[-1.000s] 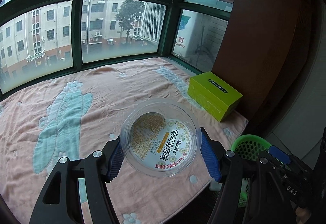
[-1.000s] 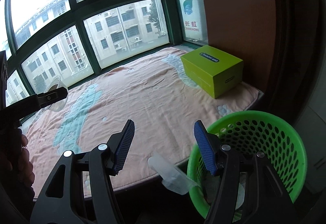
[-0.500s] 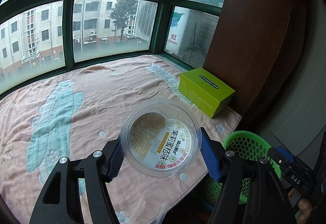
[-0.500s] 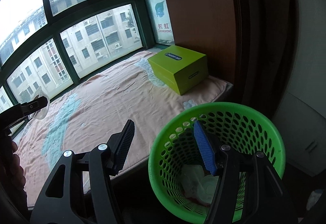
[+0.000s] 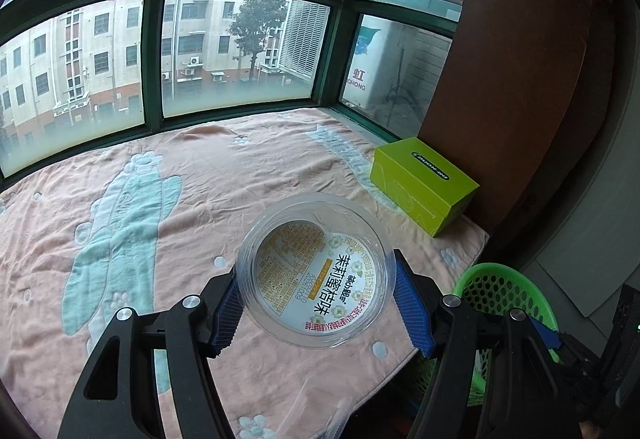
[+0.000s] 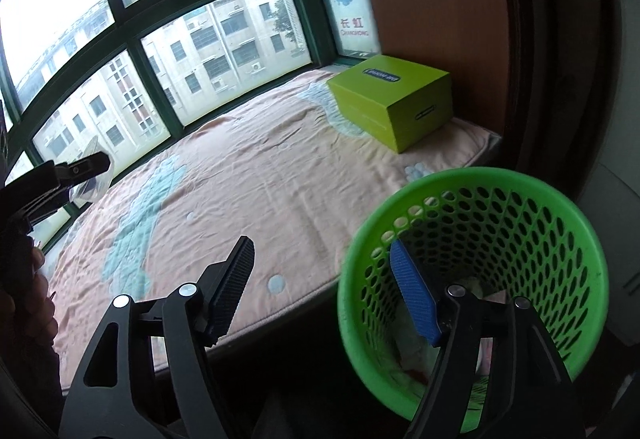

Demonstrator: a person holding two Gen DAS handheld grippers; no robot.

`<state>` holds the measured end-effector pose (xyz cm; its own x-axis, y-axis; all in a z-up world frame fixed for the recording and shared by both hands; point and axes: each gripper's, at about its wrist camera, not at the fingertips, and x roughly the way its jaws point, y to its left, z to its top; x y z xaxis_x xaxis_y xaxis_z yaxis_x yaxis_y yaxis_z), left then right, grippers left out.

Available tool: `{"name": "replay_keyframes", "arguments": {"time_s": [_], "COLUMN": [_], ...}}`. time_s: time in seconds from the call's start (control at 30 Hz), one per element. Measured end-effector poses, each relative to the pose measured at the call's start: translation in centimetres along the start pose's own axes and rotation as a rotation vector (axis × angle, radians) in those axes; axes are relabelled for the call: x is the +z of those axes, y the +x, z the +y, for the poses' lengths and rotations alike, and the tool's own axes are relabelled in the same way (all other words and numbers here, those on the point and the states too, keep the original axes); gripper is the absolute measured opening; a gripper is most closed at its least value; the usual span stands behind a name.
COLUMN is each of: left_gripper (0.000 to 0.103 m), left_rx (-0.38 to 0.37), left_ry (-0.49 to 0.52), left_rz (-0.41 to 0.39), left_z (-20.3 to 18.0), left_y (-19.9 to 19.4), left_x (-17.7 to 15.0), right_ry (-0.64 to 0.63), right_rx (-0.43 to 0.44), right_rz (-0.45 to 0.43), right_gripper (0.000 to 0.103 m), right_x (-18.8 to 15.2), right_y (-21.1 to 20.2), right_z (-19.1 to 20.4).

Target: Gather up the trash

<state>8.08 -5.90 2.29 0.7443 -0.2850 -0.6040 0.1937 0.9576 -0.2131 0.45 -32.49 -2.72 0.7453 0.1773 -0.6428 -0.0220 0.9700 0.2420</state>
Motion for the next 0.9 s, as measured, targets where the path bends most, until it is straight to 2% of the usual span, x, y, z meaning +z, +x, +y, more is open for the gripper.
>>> {"name": "replay_keyframes", "arguments": {"time_s": [0.13, 0.3, 0.47, 0.67, 0.9], "left_gripper": [0.065, 0.065, 0.065, 0.065, 0.065], "left_rx": [0.019, 0.037, 0.040, 0.035, 0.022], "left_ry": [-0.015, -0.044, -0.072, -0.100, -0.136], "left_rz": [-0.006, -0.014, -0.027, -0.042, -0.048], "left_z": [1.3, 3.4, 5.5, 8.1, 10.5], "left_y": [-0.5, -1.0, -1.7, -2.5, -3.0], "left_x": [-0.2, -0.6, -1.1, -1.6, -2.3], "right_ry": [-0.069, -0.126, -0.071, 0.087, 0.091], "right_rx": [0.063, 0.156, 0.204, 0.202, 0.087], "right_rz": [0.075, 0.219, 0.380, 0.485, 0.533], "right_gripper": [0.076, 0.076, 0.076, 0.082, 0.083], "right_x": [-1.4, -3.3, -4.5, -4.6, -4.8], "right_y": [1.8, 4.6, 7.7, 10.3, 12.9], "right_z": [3.5, 7.7, 10.1, 11.5, 13.7]}}
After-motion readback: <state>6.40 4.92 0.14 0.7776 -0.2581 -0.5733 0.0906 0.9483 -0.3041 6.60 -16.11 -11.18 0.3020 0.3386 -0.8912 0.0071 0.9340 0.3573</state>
